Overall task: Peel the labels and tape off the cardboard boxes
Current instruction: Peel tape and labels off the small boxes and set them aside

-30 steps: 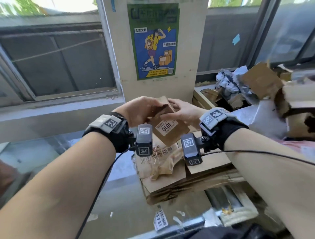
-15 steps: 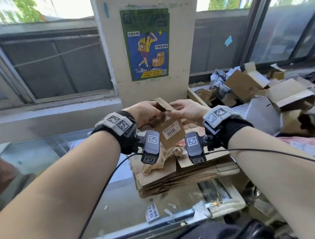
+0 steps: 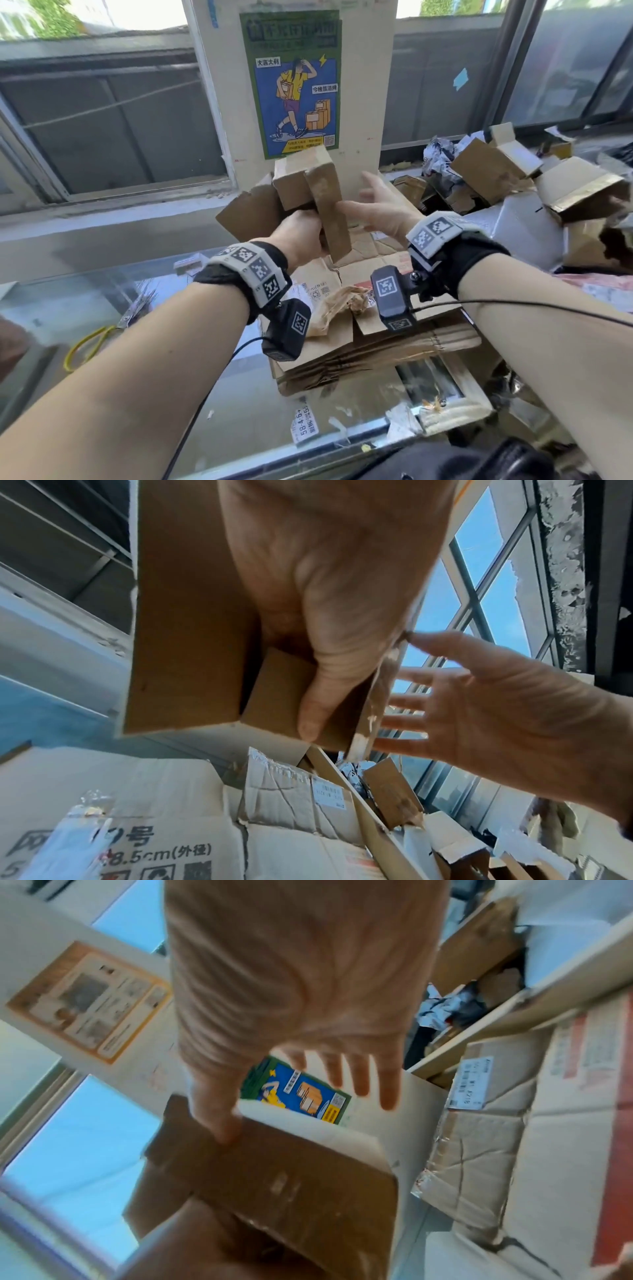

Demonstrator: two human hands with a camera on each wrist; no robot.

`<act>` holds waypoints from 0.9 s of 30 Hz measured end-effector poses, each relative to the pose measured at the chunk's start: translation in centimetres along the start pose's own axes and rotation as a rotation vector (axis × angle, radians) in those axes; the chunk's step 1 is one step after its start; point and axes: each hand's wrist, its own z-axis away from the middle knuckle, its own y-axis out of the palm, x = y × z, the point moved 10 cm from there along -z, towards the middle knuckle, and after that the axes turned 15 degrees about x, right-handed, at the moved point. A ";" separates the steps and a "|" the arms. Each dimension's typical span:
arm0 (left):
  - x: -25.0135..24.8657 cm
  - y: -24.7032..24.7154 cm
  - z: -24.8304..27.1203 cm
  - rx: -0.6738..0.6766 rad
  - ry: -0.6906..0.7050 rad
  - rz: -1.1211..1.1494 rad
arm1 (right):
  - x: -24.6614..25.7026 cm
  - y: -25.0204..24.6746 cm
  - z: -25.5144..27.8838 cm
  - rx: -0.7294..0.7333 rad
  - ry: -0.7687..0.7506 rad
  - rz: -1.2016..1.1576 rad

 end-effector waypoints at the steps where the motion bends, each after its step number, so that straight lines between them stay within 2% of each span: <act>1: 0.0 0.3 0.0 0.020 0.002 -0.030 | 0.8 -0.4 0.0 -0.047 -0.051 0.037; 4: 0.2 1.2 0.1 0.092 -0.014 -0.053 | 2.8 -0.2 0.1 -0.112 -0.146 0.206; 8: -0.1 2.2 0.2 0.111 -0.007 -0.107 | 4.1 1.0 -0.2 -0.170 -0.229 0.382; 11: 0.4 2.8 -0.2 0.099 -0.004 -0.084 | 4.1 1.2 -0.4 -0.198 -0.222 0.506; 14: 0.2 2.2 -0.3 0.031 0.053 0.083 | 2.9 0.6 -0.7 -0.225 -0.171 0.493; 16: -0.2 2.2 -0.2 0.048 0.042 0.157 | 2.1 -0.1 -0.7 -0.297 -0.141 0.472; 18: -0.3 2.5 -0.2 0.073 0.039 0.413 | 1.6 -0.6 -0.5 -0.362 -0.135 0.456; 20: 0.5 3.1 -0.2 0.087 0.020 0.857 | 1.3 -0.9 -0.5 -0.399 -0.137 0.456; 23: 1.9 3.0 0.0 -0.009 0.031 1.421 | 1.0 -0.8 -0.6 -0.390 -0.139 0.510; 25: 2.2 2.1 0.0 -0.083 0.072 1.542 | 0.9 -0.4 -0.7 -0.379 -0.155 0.554; 27: 2.3 1.8 -0.1 -0.139 0.055 1.486 | 1.1 -0.1 -0.6 -0.396 -0.180 0.581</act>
